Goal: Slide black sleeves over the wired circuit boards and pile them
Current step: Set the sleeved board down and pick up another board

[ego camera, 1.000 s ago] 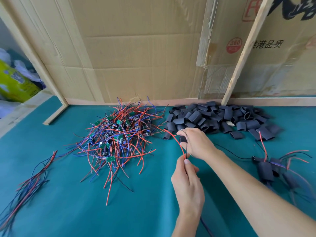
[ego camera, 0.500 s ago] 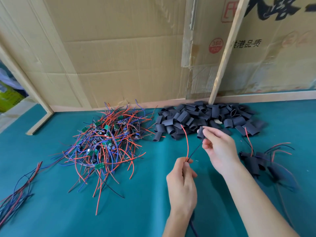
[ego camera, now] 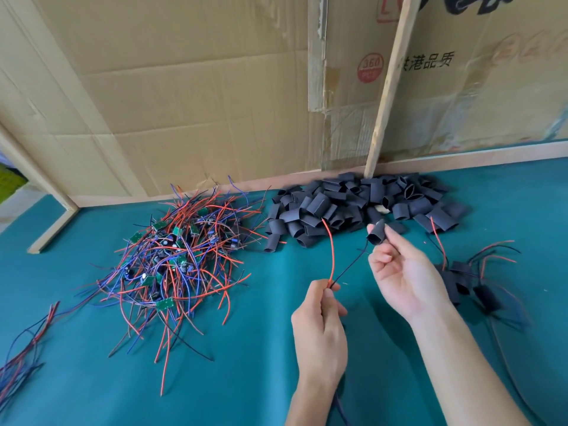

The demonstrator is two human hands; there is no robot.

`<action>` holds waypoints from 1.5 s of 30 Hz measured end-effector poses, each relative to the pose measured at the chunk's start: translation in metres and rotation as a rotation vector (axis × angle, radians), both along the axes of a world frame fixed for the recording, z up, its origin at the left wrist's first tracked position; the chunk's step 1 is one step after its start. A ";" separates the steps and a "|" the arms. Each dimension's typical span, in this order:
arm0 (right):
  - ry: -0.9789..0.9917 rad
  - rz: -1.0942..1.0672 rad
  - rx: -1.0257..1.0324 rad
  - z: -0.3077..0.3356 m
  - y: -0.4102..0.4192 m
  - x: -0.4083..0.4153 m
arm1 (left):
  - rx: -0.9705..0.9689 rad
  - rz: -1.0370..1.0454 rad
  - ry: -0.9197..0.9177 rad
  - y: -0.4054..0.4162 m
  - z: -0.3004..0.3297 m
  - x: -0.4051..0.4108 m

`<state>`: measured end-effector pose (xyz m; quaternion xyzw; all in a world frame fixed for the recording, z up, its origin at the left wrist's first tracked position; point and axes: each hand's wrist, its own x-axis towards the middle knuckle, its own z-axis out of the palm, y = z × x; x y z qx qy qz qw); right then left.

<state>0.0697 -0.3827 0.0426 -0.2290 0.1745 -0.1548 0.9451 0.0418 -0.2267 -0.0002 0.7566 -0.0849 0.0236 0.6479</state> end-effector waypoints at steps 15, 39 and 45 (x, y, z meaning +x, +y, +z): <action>-0.022 0.063 -0.075 -0.004 0.015 -0.004 | 0.018 -0.017 0.002 -0.001 0.001 0.000; -0.011 -0.050 -0.141 0.003 0.003 -0.008 | 0.067 -0.018 -0.104 0.001 -0.001 0.001; -0.002 -0.043 -0.147 -0.001 0.001 -0.009 | 0.085 -0.012 -0.112 0.001 -0.002 0.001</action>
